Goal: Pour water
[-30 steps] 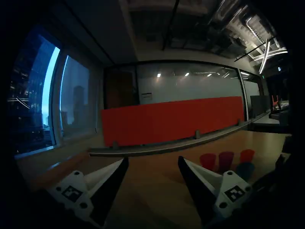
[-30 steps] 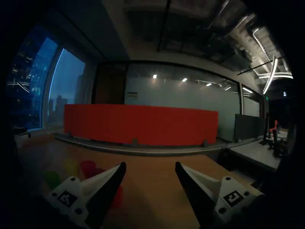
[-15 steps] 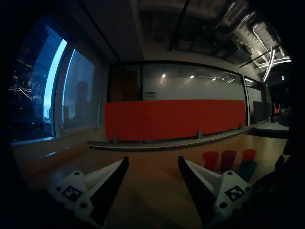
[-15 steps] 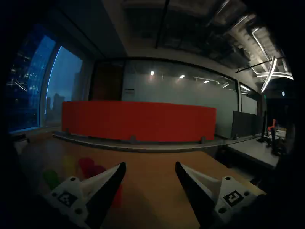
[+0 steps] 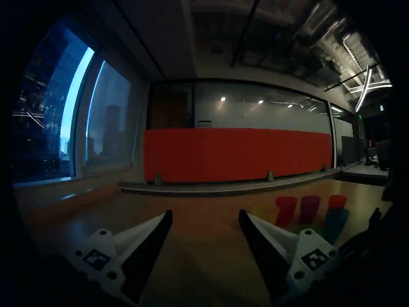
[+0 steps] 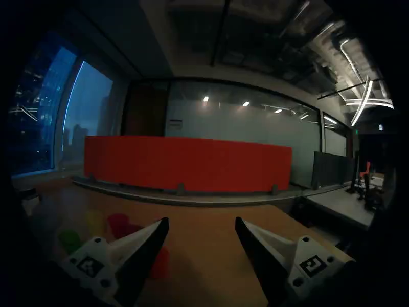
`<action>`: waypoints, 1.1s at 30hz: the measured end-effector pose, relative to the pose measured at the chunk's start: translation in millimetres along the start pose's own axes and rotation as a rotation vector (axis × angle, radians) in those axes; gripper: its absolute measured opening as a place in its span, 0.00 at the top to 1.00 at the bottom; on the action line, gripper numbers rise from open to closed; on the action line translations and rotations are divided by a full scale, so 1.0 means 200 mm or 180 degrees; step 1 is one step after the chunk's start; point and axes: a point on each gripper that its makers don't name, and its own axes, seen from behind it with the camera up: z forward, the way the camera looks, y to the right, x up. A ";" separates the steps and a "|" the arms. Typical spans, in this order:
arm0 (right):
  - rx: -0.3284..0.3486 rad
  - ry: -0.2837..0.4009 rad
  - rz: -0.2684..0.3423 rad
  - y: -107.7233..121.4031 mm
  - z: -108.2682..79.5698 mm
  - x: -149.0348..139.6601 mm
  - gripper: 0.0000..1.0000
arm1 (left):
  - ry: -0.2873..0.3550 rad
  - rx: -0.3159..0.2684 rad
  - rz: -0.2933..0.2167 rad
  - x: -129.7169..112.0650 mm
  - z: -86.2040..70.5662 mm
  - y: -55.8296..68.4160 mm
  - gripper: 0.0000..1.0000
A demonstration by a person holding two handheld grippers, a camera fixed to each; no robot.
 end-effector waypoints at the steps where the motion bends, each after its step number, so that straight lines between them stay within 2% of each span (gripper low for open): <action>1: -0.0001 0.0003 -0.0003 0.00 0.00 0.00 0.00 | -0.0005 0.0001 -0.0008 -0.01 0.00 0.00 0.04; 9: -0.0012 0.0013 -0.0017 0.01 0.00 0.02 0.00 | -0.0018 0.0018 -0.0021 -0.04 0.01 -0.03 0.04; 33: -0.0021 0.0029 -0.0030 0.02 -0.01 0.04 0.00 | -0.0125 0.0015 -0.0015 -0.10 0.04 -0.03 0.04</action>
